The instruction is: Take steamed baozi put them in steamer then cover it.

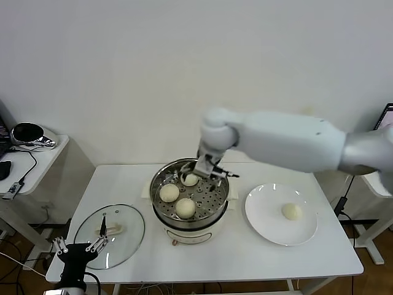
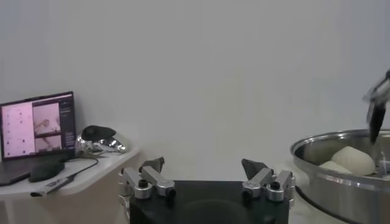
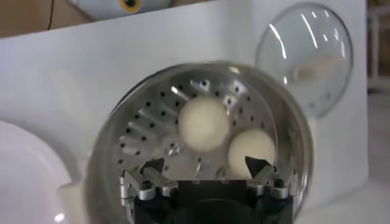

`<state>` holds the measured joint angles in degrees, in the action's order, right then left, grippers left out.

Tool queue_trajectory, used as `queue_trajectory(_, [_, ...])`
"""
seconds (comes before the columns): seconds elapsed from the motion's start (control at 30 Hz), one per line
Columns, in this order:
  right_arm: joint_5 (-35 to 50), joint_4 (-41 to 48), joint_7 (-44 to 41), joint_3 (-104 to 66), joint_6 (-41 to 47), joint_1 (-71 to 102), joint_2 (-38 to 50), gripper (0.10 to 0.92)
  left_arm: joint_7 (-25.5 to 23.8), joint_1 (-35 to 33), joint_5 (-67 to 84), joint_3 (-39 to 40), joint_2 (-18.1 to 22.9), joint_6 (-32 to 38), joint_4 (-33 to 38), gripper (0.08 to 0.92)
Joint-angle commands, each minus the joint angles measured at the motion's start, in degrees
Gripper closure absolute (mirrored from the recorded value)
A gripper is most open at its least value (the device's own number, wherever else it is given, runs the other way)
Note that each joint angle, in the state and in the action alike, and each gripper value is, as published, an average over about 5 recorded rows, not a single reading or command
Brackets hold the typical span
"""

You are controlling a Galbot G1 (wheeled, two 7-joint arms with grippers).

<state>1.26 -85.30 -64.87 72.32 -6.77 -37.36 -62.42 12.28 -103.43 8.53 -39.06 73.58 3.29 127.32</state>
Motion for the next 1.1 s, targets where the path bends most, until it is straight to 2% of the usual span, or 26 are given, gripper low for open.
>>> queue_trajectory(0.03, [5.8,-8.1,-0.9,-0.8,22.9,-4.9,20.7,0.203,-0.1,0.0,0.0,0.2,-0.6,0.0,-0.1,0.177])
queue_trajectory(0.27, [0.4,-10.6,-0.3,-2.3,25.8,0.6,35.5,0.203,-0.1,0.6,0.0,1.1,-1.2,0.1,-0.5,0.177])
queue_trajectory(0.53, [-6.8,-6.0,-1.8,-18.1,21.8,21.8,41.1,0.203,-0.2,0.7,-0.4,1.6,-1.2,-0.1,-0.2,0.177])
queue_trajectory(0.77, [-13.7,1.7,-3.6,-34.5,17.1,40.5,40.1,0.203,-0.1,-0.2,-0.7,1.6,-0.8,0.0,0.4,0.177])
queue_trajectory(1.1, [-19.8,12.3,-1.9,-43.3,14.8,49.1,31.9,0.203,-0.1,-1.5,-1.3,1.0,-0.3,0.0,1.4,0.177])
